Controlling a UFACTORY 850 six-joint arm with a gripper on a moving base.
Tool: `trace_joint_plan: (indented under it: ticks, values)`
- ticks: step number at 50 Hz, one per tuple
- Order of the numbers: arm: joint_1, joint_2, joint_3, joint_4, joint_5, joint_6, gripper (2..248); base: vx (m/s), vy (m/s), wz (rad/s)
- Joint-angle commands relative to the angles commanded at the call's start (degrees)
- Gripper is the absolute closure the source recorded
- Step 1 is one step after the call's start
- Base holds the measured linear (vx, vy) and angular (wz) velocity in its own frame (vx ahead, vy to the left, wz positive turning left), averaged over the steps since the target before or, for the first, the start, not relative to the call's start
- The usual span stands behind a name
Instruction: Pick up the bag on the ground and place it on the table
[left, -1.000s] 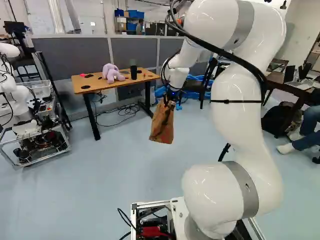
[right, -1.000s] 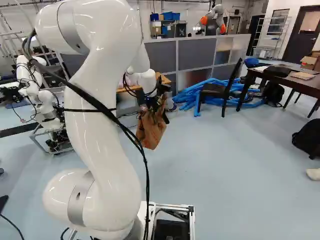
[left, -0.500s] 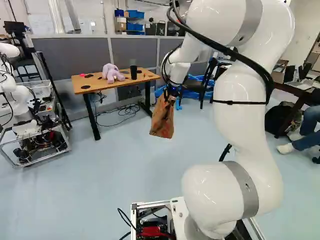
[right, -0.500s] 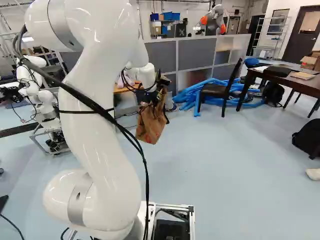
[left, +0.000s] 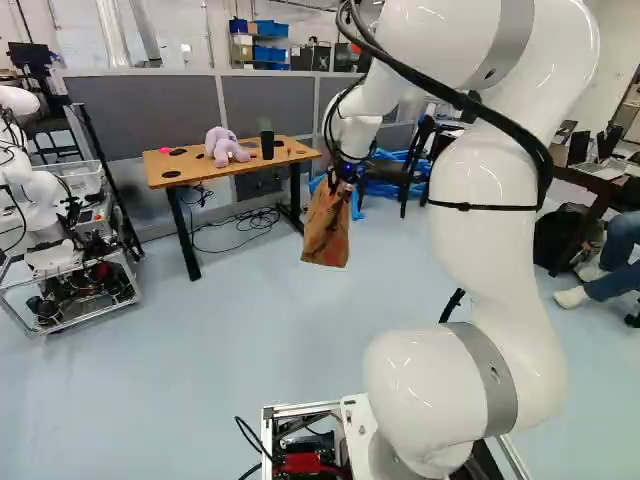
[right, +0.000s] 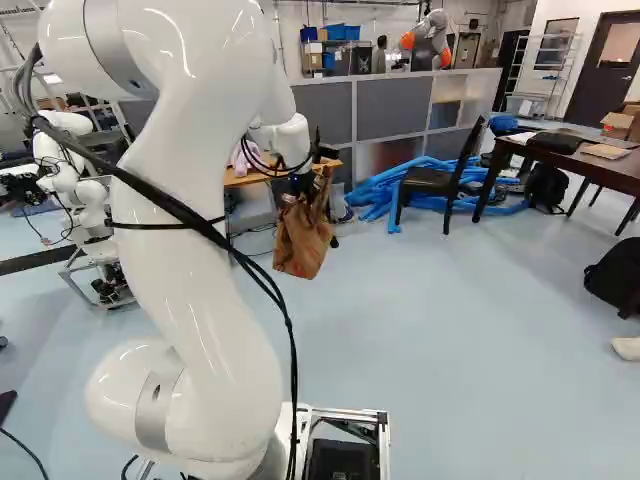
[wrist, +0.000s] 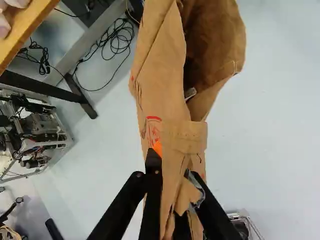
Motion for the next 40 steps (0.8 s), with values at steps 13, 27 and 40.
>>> trace_joint_plan:
  ticks: [13, 27, 40]
  values:
    - [0.03, 0.08, -2.04, -1.39, -3.54, 0.0, 229, 0.0, 0.0, 0.0]
    - [0.07, 0.12, -4.31, -2.94, -7.66, 0.0, 229, 0.0, 0.0, 0.0]
    - [0.1, 0.11, -6.48, -4.48, -11.5, 0.0, 229, 0.0, 0.0, 0.0]
